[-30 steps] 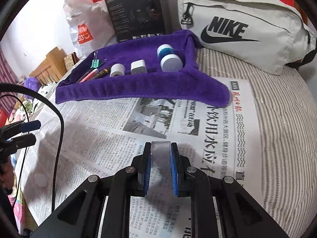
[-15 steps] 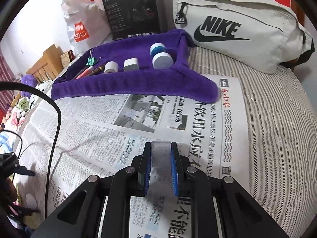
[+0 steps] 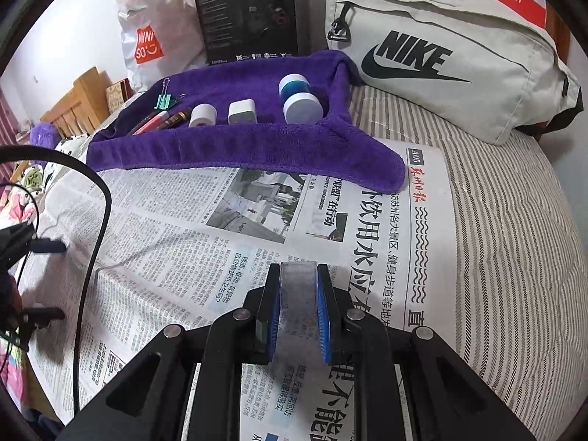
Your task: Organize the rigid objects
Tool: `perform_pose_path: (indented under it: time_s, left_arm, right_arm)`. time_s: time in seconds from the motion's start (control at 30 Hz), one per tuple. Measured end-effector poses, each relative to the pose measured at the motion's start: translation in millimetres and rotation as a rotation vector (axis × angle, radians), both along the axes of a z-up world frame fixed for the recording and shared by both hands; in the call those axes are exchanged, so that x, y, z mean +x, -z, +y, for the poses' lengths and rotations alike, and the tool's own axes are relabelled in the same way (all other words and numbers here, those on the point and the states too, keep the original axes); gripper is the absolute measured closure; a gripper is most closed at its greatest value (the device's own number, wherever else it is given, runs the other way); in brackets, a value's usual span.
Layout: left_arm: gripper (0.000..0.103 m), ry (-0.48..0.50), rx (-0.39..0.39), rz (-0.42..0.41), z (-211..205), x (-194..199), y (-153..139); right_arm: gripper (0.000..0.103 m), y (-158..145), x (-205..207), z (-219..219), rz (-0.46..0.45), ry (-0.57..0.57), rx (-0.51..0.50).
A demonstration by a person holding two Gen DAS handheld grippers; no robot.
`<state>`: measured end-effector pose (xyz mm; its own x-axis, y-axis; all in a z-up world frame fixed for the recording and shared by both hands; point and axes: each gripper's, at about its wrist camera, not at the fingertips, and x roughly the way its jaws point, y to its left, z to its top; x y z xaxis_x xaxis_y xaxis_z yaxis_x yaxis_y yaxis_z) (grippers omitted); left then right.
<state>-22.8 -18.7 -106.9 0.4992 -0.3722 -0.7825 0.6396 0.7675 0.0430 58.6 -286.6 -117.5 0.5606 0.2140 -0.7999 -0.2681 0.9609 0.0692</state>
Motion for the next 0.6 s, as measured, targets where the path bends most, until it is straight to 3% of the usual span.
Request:
perform_pose_path:
  time_s: [0.17, 0.43, 0.6]
  left_arm:
    - [0.021, -0.064, 0.014, -0.005, -7.8, 4.9, -0.8]
    - [0.006, -0.252, -0.146, 0.087, -14.2, 31.3, -3.1]
    - [0.005, -0.311, -0.176, 0.054, -17.6, 41.8, -5.9]
  right_arm:
    - [0.085, 0.5, -0.4, -0.4, -0.001, -0.005, 0.003]
    - [0.085, 0.3, -1.6, -1.0, -0.011, -0.01, 0.011]
    - [0.085, -1.1, -3.5, -1.5, -0.012, -0.021, 0.006]
